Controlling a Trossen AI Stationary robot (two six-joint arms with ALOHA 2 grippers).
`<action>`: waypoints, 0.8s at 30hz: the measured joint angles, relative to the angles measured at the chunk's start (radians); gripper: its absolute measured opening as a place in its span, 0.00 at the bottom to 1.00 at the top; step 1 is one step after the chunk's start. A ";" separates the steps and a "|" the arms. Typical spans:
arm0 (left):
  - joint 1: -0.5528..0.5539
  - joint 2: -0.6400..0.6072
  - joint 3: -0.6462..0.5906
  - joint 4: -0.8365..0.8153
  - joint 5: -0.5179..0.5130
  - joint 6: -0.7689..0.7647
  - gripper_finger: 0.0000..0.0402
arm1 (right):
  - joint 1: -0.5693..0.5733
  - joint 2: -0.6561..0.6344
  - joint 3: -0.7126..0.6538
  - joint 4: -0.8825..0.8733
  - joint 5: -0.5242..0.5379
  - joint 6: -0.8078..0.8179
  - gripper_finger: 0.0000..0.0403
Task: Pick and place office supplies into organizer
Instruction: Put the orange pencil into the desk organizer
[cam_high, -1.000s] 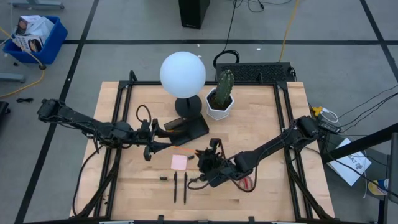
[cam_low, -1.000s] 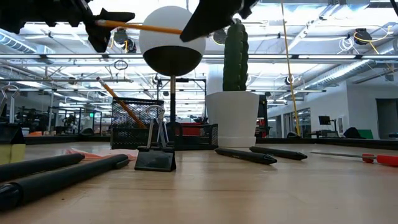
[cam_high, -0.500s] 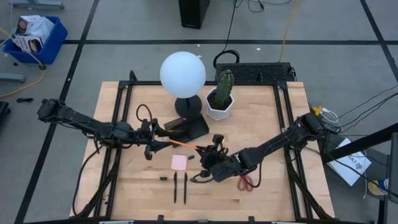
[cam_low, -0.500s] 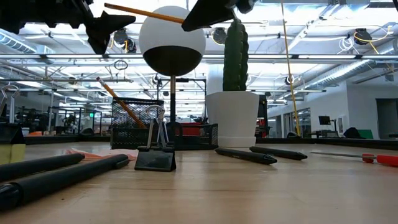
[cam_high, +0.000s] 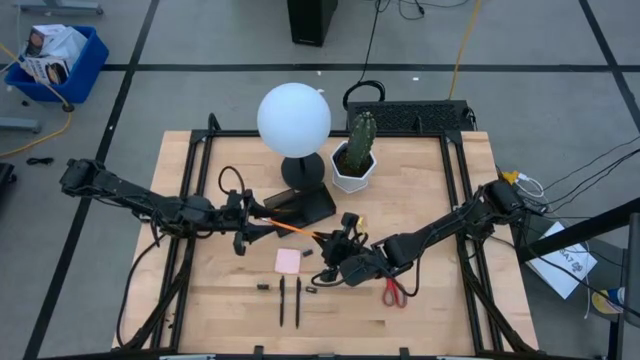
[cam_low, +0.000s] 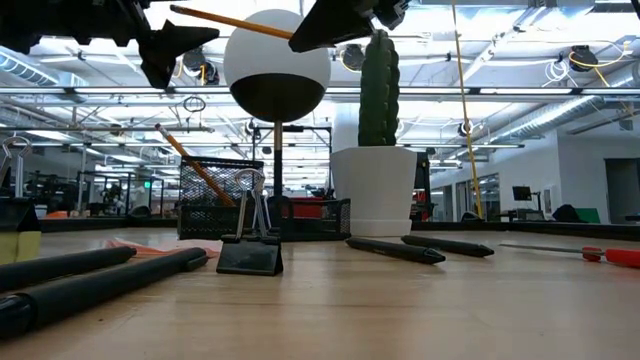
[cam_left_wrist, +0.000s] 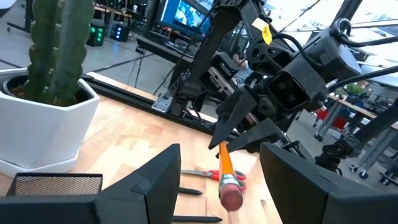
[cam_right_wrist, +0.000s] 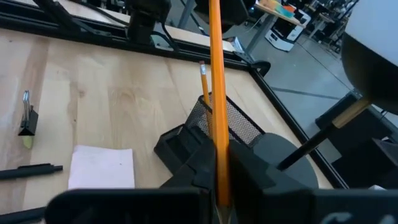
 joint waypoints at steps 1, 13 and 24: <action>-0.002 0.000 0.000 0.000 -0.001 -0.004 0.57 | 0.000 0.000 0.000 0.003 0.000 0.000 0.05; -0.037 0.000 0.000 0.005 -0.050 0.028 0.27 | -0.001 0.000 0.000 0.035 0.003 -0.014 0.05; -0.038 0.000 0.000 0.008 -0.035 0.045 0.06 | -0.002 0.001 -0.004 0.035 0.000 -0.013 0.05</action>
